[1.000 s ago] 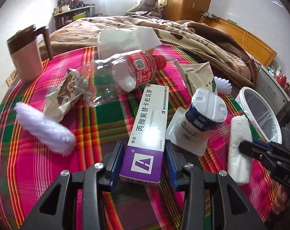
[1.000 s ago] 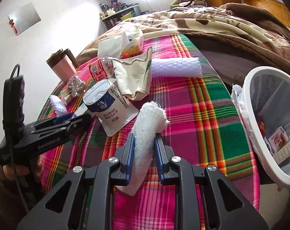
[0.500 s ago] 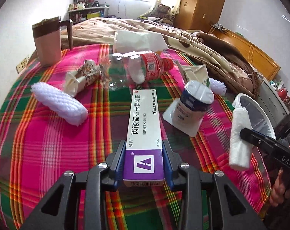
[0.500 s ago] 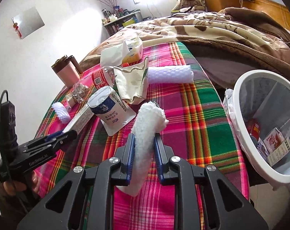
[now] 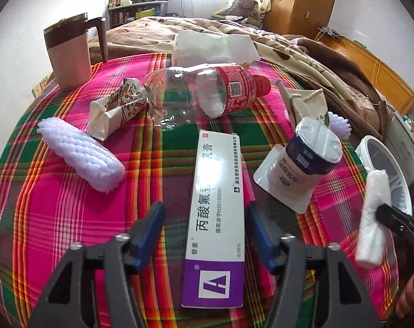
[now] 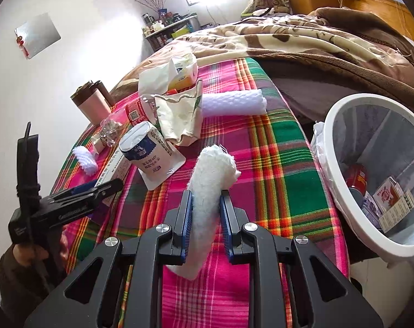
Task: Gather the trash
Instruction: 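Grasp the purple-white ointment box with the left tool while the right tool holds the foam sleeve, then carry both items over the wastebasket and open both tools to drop them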
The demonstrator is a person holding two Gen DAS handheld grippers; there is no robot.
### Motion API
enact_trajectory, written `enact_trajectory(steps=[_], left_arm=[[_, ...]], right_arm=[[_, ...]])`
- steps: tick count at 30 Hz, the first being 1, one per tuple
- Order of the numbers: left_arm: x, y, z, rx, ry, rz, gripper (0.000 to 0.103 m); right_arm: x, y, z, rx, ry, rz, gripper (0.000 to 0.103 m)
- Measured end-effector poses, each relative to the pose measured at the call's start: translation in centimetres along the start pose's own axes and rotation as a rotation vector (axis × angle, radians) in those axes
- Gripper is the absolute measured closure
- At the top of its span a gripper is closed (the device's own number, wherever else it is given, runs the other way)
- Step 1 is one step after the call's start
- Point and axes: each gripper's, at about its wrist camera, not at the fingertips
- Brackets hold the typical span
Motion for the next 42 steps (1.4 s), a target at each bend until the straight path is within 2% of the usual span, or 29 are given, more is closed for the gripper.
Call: enact_trajectory(steps=[1,2,10,21,26,32,42], left_arm=[[0.0,0.0,-0.1,-0.006,0.001,0.000,0.064],[0.0,0.0,-0.2,-0.011,-0.002,-0.003,0.065],[-0.4,1.3,-2.6,-0.020,0.046,0.010,0.065],[0.0,4.8,-8.5,-0.058,0.193,0.054,0.065],[0.4,7.7,-9.6,-0.091,0.234,0.098,0.065],[0.3,11.9,-9.6,-0.155,0.246,0.156,0.065],[-0.1,18.6,-8.2,-0.252,0.231,0.244,0.065]], right_arm=[[0.0,0.1,-0.1,-0.001,0.002,0.000,0.083],[0.0,0.2,-0.2,-0.001,0.004,0.003,0.083],[0.1,1.2,-1.4,0.000,0.032,0.016,0.083],[1.2,3.3,-4.6,-0.024,0.120,0.029,0.083],[1.5,4.5,-5.9,-0.049,0.152,0.031,0.083],[1.6,6.4,-7.6,-0.093,0.183,0.048,0.083],[1.6,10.4,-9.5,-0.175,0.211,0.090,0.083]])
Point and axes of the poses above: each gripper's, at about its wrist camera, not at the fingertips, and z roughly the way its jaws point, y to its right, x to its top, and after that the axes turned 2 degrees about -z, right-handed
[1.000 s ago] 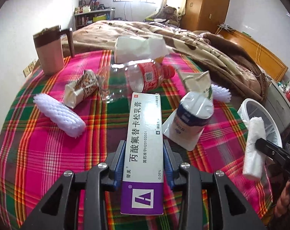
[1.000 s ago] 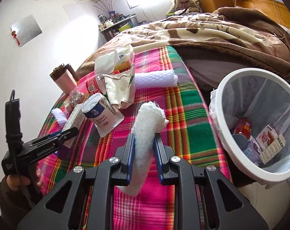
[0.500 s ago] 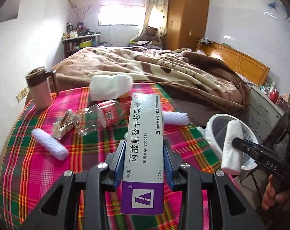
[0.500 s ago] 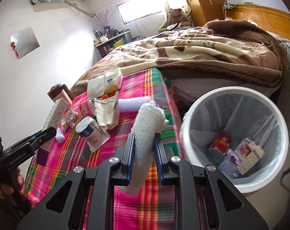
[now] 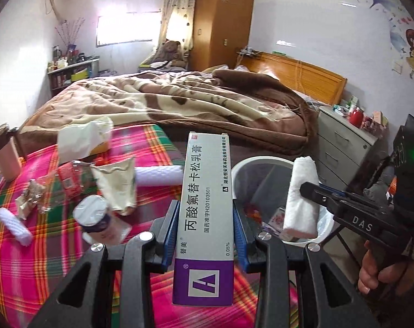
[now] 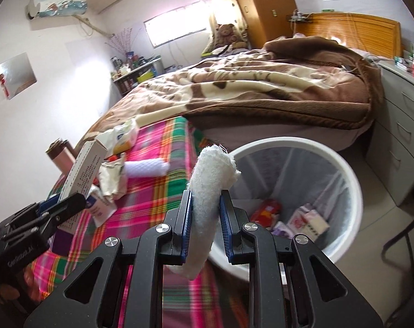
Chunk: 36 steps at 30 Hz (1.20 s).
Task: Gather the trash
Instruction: 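Carry both items over the wastebasket and open both tools to drop them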
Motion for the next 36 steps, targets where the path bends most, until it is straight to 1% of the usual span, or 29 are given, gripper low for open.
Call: enact_trajectory(steps=[2,9,12,16,20,24,28,31,32,33,34,35,36], left_arm=[[0.0,1.1,0.4,-0.004,-0.005,0.018,0.065],[0.0,3.9,2.0,-0.056,-0.033,0.046,0.065],[-0.1,5.0,2.8,-0.064,-0.045,0.055,0.065],[-0.2,6.1,4.1,-0.084,-0.061,0.053,0.065],[-0.4,7.2,5.7,-0.102,-0.099,0.052,0.065],[-0.5,8.4,6.8,-0.120,-0.119,0.064,0.065],[-0.5,9.3,7.5,-0.133,-0.129,0.069,0.065],[-0.4,9.5,7.9,-0.134,-0.130,0.065,0.064],[-0.4,9.5,8.1,-0.134,-0.135,0.065,0.062],[-0.4,9.6,8.3,-0.134,-0.138,0.065,0.054],[-0.4,9.6,8.3,-0.131,-0.137,0.064,0.051],[-0.4,9.5,8.4,-0.131,-0.137,0.063,0.045],[-0.4,9.6,8.4,-0.137,-0.136,0.062,0.043]], right_arm=[[0.0,0.8,-0.1,-0.013,0.001,0.008,0.083],[0.2,2.7,0.2,-0.057,-0.005,0.022,0.083],[0.2,3.5,0.6,-0.072,-0.012,0.033,0.083],[0.2,4.4,1.2,-0.095,-0.033,0.035,0.083],[0.2,5.4,1.7,-0.112,-0.053,0.038,0.083],[0.2,6.1,2.1,-0.130,-0.071,0.041,0.083],[0.2,6.8,2.6,-0.135,-0.084,0.045,0.083],[0.4,7.2,2.8,-0.146,-0.085,0.053,0.080],[0.4,7.4,2.8,-0.152,-0.087,0.060,0.080],[0.4,7.5,2.7,-0.157,-0.087,0.066,0.080],[0.3,7.6,2.7,-0.162,-0.086,0.070,0.080],[0.3,7.7,2.7,-0.169,-0.085,0.072,0.080],[0.2,7.8,2.7,-0.174,-0.086,0.076,0.079]])
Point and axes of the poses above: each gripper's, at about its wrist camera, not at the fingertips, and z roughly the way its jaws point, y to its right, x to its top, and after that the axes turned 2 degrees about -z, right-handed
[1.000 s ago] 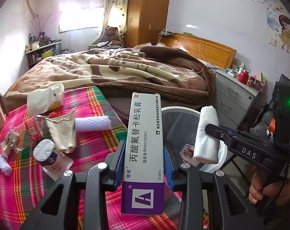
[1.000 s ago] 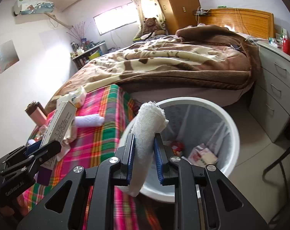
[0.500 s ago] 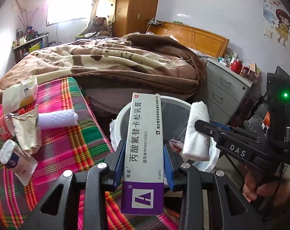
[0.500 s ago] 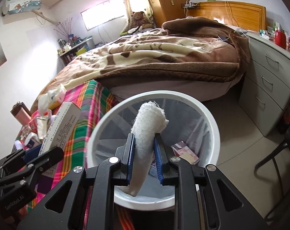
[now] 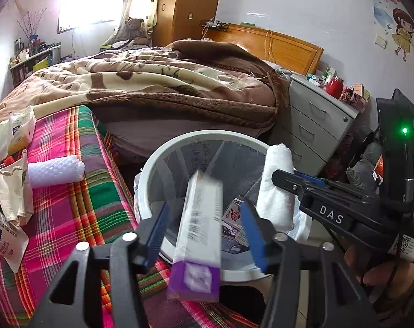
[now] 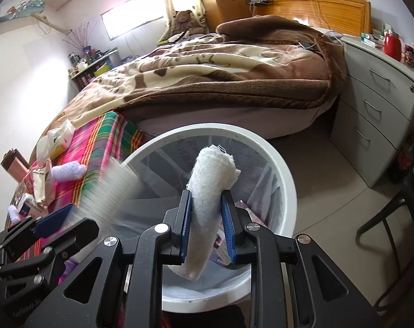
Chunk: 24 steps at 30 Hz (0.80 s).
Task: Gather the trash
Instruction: 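Carry both items over the wastebasket and open both tools to drop them, then grasp the white yogurt cup with the left tool while the right tool grasps the white foam net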
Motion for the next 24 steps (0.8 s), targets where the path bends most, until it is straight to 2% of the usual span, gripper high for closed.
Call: enact_trajectory(steps=[5,7,8,16,24], left_arm=[[0.0,-0.4,-0.5,0.000,0.006,-0.010,0.037],[0.0,-0.6,-0.9,0.001,0.009,-0.014,0.036],[-0.1,-0.7,-1.1,0.004,0.009,-0.015,0.036],[-0.2,-2.5,-3.1,0.024,0.046,-0.041,0.036],[-1.1,-5.4,-6.0,0.081,0.099,-0.080,0.036]], right_arm=[[-0.3,0.2,0.2,0.018,-0.016,0.029,0.074],[-0.3,0.0,0.0,0.018,-0.010,0.027,0.064],[-0.3,-0.1,-0.1,0.021,-0.009,0.028,0.063],[-0.4,-1.8,-1.0,0.051,0.013,-0.008,0.063],[-0.3,-4.5,-1.7,0.103,0.050,-0.076,0.063]])
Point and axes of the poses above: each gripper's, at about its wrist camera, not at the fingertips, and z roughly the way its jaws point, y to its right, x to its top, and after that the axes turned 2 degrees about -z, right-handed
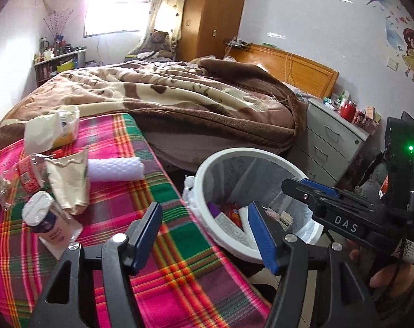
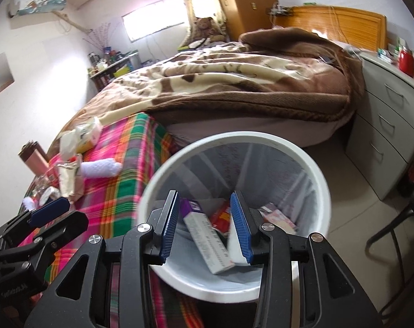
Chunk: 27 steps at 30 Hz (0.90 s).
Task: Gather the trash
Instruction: 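Grasp the white yogurt cup with the left tool while the right tool grasps the white foam net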
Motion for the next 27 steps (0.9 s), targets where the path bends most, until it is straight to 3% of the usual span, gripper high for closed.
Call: enact_trajectory(steps=[8,12,19,27], left_arm=[[-0.6,-4.4,-2.7,0.086,0.049,-0.066,0.035],[-1.0,-6.9,-3.5,0.139,0.060,-0.108,0.034],[-1.7,-11.0,-4.1,0.216,0.059,-0.182,0.033],[-2.3,-13.8,-3.1,0.259,0.033,-0.220,0.032]], right_arm=[[0.2,-3.3,0.3,0.052,0.024,-0.058,0.062],[0.3,-4.9,0.9,0.071,0.026,-0.089,0.045],[0.8,-7.5,2.6,0.112,0.008,-0.148,0.044],[1.8,-11.1,6.1,0.123,-0.021,-0.311,0.043]])
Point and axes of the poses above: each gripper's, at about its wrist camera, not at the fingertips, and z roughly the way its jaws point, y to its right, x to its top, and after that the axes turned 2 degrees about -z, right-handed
